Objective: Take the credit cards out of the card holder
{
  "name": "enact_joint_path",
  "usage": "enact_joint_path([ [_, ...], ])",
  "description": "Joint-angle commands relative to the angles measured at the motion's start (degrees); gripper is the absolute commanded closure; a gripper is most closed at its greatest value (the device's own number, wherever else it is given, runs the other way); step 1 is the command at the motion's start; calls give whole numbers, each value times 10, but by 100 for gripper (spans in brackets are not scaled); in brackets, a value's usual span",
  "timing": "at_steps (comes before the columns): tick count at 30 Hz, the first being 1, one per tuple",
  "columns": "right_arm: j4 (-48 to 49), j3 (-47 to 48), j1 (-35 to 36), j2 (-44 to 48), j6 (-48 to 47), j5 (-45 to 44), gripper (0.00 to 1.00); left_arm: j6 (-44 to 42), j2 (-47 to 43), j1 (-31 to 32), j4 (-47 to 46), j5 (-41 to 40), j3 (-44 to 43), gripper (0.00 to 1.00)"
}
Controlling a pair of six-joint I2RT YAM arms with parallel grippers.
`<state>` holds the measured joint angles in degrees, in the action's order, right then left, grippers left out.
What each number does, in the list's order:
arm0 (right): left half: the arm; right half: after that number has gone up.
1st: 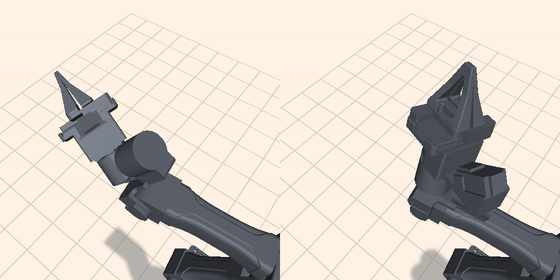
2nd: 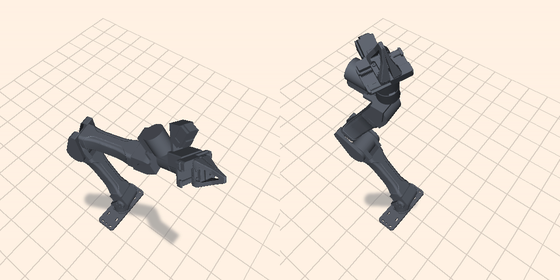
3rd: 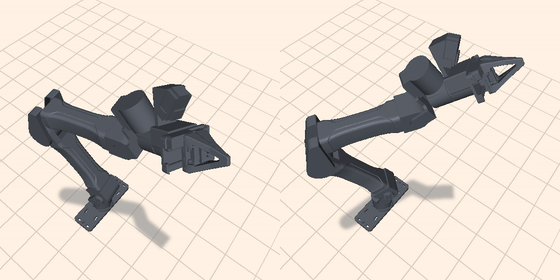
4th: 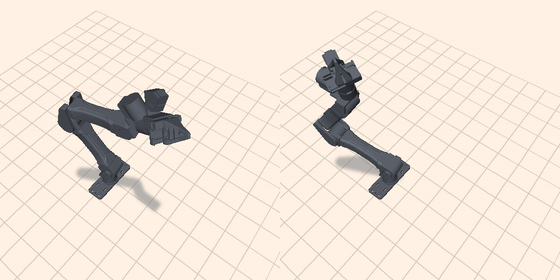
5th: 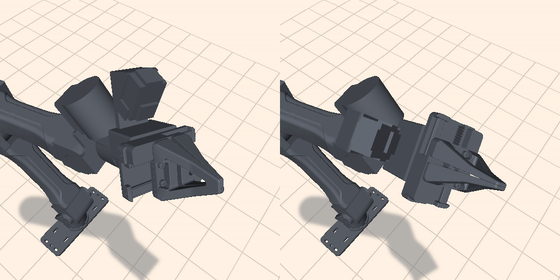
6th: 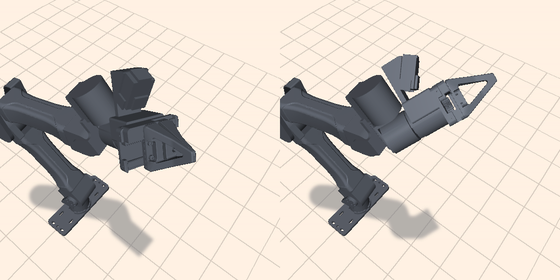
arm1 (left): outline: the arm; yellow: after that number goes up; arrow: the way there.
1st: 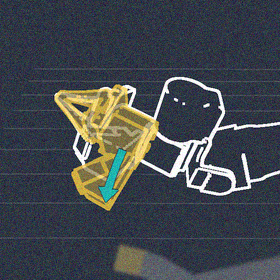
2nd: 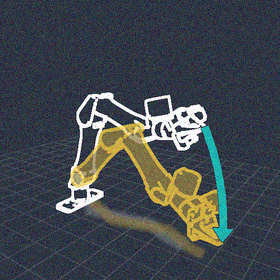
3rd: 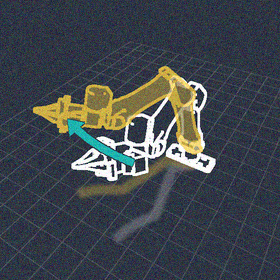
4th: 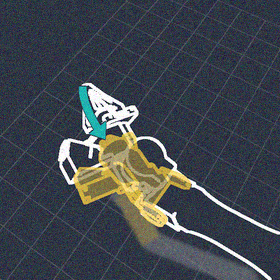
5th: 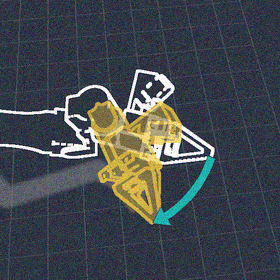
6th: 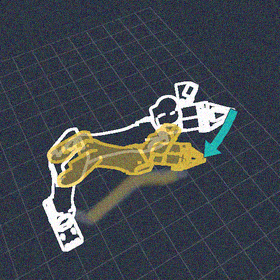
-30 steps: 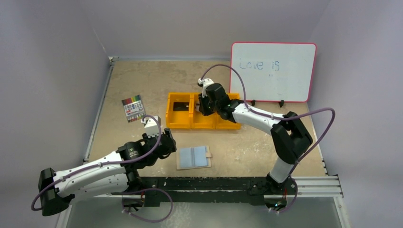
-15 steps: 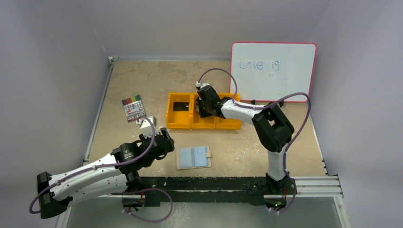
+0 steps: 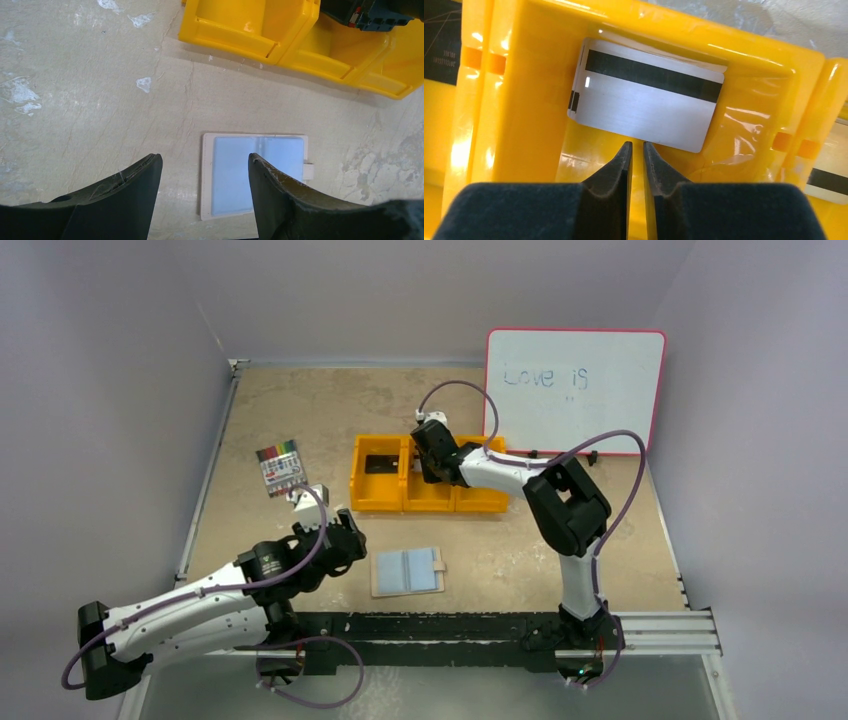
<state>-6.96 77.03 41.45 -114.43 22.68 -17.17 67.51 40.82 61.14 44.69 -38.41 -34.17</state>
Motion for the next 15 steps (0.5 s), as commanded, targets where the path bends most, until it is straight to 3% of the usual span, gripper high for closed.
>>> enact_joint_path([
  [1, 4, 27, -1, -7, -15, -53, 84, 8, 4, -1, -4, -17, -12, 37],
  [7, 16, 12, -1, 21, -21, -31, 81, 10, 3, -1, -6, -14, -8, 37],
  [15, 38, -54, 2, 162, -22, 44, 68, 9, 13, -1, -25, -1, 0, 37],
])
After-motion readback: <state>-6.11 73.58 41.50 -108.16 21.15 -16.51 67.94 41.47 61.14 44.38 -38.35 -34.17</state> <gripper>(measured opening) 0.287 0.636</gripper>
